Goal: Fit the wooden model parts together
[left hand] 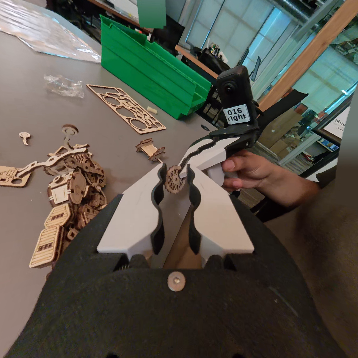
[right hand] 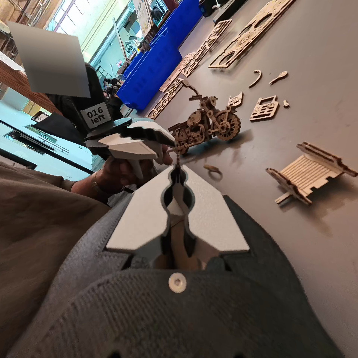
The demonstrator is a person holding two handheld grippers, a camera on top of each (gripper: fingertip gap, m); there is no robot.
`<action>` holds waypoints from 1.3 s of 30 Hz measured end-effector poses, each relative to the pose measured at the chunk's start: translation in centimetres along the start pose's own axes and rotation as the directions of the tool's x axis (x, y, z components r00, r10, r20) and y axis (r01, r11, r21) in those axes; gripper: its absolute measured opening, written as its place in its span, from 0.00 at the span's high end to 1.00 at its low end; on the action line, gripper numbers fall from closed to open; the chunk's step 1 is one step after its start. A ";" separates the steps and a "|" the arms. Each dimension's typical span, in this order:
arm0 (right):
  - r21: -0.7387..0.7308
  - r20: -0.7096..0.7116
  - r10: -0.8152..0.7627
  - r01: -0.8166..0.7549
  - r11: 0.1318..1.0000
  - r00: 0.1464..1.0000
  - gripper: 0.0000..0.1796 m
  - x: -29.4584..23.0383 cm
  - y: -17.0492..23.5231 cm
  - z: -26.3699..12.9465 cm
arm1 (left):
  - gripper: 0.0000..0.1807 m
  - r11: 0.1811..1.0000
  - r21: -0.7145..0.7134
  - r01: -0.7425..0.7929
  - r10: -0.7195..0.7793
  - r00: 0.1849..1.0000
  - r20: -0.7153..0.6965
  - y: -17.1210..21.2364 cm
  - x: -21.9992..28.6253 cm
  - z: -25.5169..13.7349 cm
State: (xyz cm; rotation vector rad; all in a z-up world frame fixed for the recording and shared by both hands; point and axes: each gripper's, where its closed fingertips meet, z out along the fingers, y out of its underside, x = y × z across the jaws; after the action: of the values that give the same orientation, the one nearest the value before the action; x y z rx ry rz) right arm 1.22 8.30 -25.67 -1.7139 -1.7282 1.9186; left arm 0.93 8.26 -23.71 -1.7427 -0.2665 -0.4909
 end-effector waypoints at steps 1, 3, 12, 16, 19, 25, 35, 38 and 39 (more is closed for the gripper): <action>0.003 0.000 0.000 0.000 1.000 1.000 0.99 0.0 -0.1 0.0 | 0.90 1.000 0.003 -0.003 0.003 1.000 0.001 0.0 0.0 0.0; 0.003 -0.002 0.006 -0.006 1.000 1.000 0.99 0.1 -0.1 -0.1 | 0.90 1.000 0.001 0.001 -0.001 1.000 0.006 -0.1 -0.2 -0.1; -0.053 -0.133 -0.056 0.049 0.997 0.990 0.99 2.2 0.5 -0.8 | 0.98 0.975 -0.169 -0.144 0.165 0.980 0.113 1.8 -1.9 -0.4; -0.052 -0.131 -0.048 0.041 0.998 0.990 0.99 2.4 0.5 -0.8 | 0.94 0.900 -0.343 -0.271 0.342 0.925 0.165 4.5 -2.4 0.3; -0.048 -0.125 -0.040 0.034 0.998 0.991 0.99 2.4 0.4 -0.8 | 0.93 0.805 -0.468 -0.366 0.505 0.836 0.216 6.0 -3.3 0.8; -0.048 -0.117 -0.032 0.026 0.999 0.993 0.99 2.3 0.4 -0.8 | 0.98 0.754 -0.525 -0.395 0.590 0.758 0.278 6.1 -4.2 1.0; -0.067 -0.117 -0.106 0.099 0.993 0.987 0.99 1.8 0.5 -0.7 | 1.00 0.992 -0.104 -0.078 0.093 0.985 0.148 1.0 -1.3 0.0; -0.109 -0.126 -0.198 0.185 0.977 0.972 0.99 1.4 1.0 -0.3 | 1.00 0.992 0.018 0.123 -0.124 0.990 0.073 -0.6 -1.7 -0.8; -0.132 -0.136 -0.221 0.203 0.970 0.966 0.99 1.5 1.3 -0.2 | 1.00 0.987 0.019 0.157 -0.158 0.984 0.077 -0.5 -2.2 -1.0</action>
State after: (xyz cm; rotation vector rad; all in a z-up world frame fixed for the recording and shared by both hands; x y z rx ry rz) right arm 1.53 8.87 -27.58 -1.5850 -1.9119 1.5881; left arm -1.40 7.61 -24.16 -1.7386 -0.4652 -0.5344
